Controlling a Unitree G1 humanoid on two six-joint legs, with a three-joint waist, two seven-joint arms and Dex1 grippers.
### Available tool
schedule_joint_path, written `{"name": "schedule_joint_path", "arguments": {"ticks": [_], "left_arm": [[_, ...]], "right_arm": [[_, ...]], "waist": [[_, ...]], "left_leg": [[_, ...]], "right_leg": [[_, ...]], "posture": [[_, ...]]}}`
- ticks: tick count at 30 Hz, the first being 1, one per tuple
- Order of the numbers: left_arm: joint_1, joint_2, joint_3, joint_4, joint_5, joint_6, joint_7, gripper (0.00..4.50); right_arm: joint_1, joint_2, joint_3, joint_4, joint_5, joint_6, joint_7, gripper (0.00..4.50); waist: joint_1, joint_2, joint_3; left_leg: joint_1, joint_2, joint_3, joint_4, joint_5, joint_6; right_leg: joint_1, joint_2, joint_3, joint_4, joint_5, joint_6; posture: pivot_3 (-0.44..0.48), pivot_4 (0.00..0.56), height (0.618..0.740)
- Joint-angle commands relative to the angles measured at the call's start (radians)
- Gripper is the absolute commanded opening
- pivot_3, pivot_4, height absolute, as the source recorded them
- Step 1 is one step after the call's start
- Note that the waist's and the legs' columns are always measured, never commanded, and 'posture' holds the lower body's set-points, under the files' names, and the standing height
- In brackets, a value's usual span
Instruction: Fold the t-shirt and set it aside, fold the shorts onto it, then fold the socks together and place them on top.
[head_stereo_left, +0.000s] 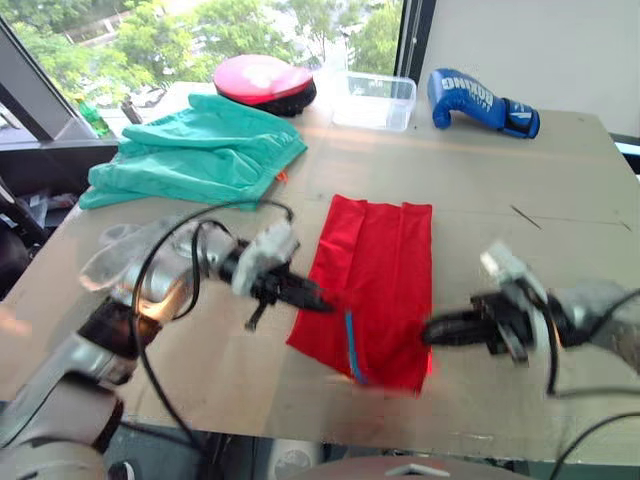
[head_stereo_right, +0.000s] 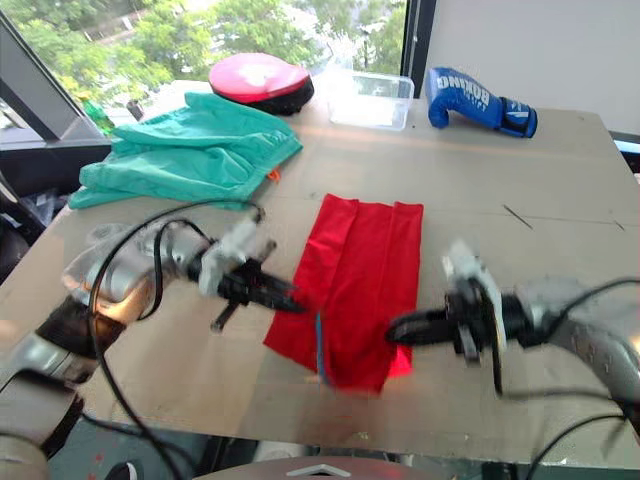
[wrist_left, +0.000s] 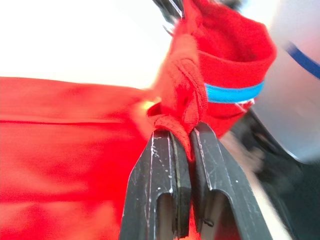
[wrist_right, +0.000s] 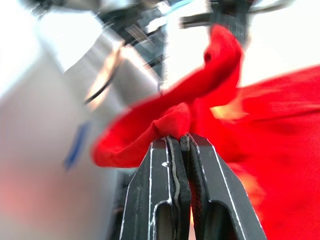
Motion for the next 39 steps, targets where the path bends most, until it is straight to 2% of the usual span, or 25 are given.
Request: {"name": "schedule_joint_path", "arguments": {"ticks": [1, 5, 8, 12, 14, 16, 19, 24, 27, 30, 34, 39], "left_arm": [[-0.152, -0.123, 0.059, 0.282, 0.11, -0.035, 0.002, 0.02], [-0.321, -0.25, 0.101, 0.643, 0.229, -0.105, 0.004, 0.02], [-0.398, -0.313, 0.136, 0.864, 0.316, -0.192, 0.059, 0.02], [-0.45, -0.371, 0.215, 1.033, 0.378, -0.264, 0.185, 0.02], [-0.462, -0.387, 0.252, 1.071, 0.399, -0.281, 0.211, 0.02], [-0.471, -0.401, 0.299, 1.095, 0.403, -0.28, 0.243, 0.02], [-0.484, -0.417, 0.376, 1.115, 0.397, -0.262, 0.297, 0.02], [-0.509, -0.442, 0.483, 1.118, 0.392, -0.247, 0.341, 0.02], [-0.516, -0.449, 0.512, 1.119, 0.409, -0.239, 0.348, 0.02], [-0.519, -0.464, 0.53, 1.127, 0.423, -0.244, 0.403, 0.02], [-0.534, -0.499, 0.552, 1.149, 0.453, -0.255, 0.577, 0.02], [-0.548, -0.547, 0.553, 1.176, 0.525, -0.249, 0.849, 0.02]], "right_arm": [[-0.199, 0.044, -0.001, 0.302, -0.052, 0.079, 0.02, 0.0], [-0.448, 0.162, 0.059, 0.682, -0.217, 0.079, 0.025, 0.0], [-0.573, 0.25, 0.065, 0.925, -0.335, 0.028, 0.008, 0.0], [-0.673, 0.335, 0.036, 1.173, -0.445, -0.028, -0.029, 0.0], [-0.709, 0.369, 0.012, 1.273, -0.488, -0.064, -0.065, 0.0], [-0.738, 0.393, -0.027, 1.348, -0.509, -0.086, -0.085, 0.0], [-0.776, 0.415, -0.094, 1.428, -0.525, -0.108, -0.106, 0.0], [-0.823, 0.411, -0.173, 1.459, -0.548, -0.147, -0.086, 0.0], [-0.848, 0.398, -0.197, 1.451, -0.559, -0.112, -0.056, 0.0], [-0.872, 0.404, -0.24, 1.491, -0.559, -0.126, -0.114, 0.0], [-0.889, 0.43, -0.304, 1.556, -0.563, -0.163, -0.214, 0.0], [-0.891, 0.47, -0.4, 1.628, -0.574, -0.287, -0.478, 0.0]], "waist": [[0.002, 0.0, 0.001], [-0.003, 0.0, 0.001], [-0.006, 0.0, 0.001], [-0.006, 0.0, 0.0], [-0.006, 0.0, 0.001], [-0.006, 0.0, 0.001], [-0.006, 0.0, 0.001], [-0.006, 0.0, 0.001], [-0.007, 0.0, 0.001], [-0.008, 0.0, 0.001], [-0.007, 0.0, 0.001], [-0.007, 0.0, 0.001]], "left_leg": [[0.0, 0.0, 0.0, 0.0, 0.0, 0.0], [-0.003, 0.0, 0.002, 0.0, 0.0, 0.0], [-0.005, 0.0, 0.003, -0.002, 0.0, 0.0], [-0.011, 0.0, 0.004, -0.005, 0.001, -0.002], [-0.022, 0.0, 0.003, -0.003, 0.003, -0.005], [-0.025, 0.0, 0.004, -0.003, 0.003, -0.005], [-0.026, 0.0, 0.005, -0.002, 0.003, -0.005], [-0.027, 0.0, 0.004, 0.001, 0.003, -0.005], [-0.027, 0.0, 0.004, 0.002, 0.003, -0.005], [-0.027, 0.0, 0.004, 0.002, 0.003, -0.005], [-0.027, 0.0, 0.004, 0.002, 0.003, -0.005], [-0.027, 0.0, 0.004, 0.002, 0.003, -0.005]], "right_leg": [[0.0, 0.0, 0.0, 0.0, 0.0, 0.0], [-0.003, 0.001, 0.001, 0.0, 0.0, 0.0], [-0.007, 0.001, 0.002, 0.0, 0.0, 0.0], [-0.015, 0.001, 0.003, 0.0, 0.0, 0.0], [-0.025, 0.001, 0.002, 0.002, 0.0, 0.0], [-0.028, -0.001, 0.001, 0.002, 0.001, 0.0], [-0.029, -0.002, 0.001, 0.002, 0.001, 0.001], [-0.028, -0.002, 0.0, 0.004, 0.001, 0.002], [-0.028, -0.002, 0.0, 0.004, 0.002, 0.002], [-0.028, -0.002, 0.0, 0.004, 0.002, 0.002], [-0.028, -0.002, 0.0, 0.005, 0.002, 0.002], [-0.028, -0.002, 0.001, 0.005, 0.002, 0.002]], "posture": [[0.0, 0.15, 0.735], [0.0, 0.15, 0.735], [0.0, 0.15, 0.735], [0.0, 0.15, 0.735], [0.0, 0.15, 0.735], [0.0, 0.15, 0.735], [0.0, 0.15, 0.735], [0.0, 0.15, 0.735], [0.0, 0.15, 0.735], [0.0, 0.15, 0.735], [0.0, 0.15, 0.735], [0.0, 0.15, 0.735]]}}
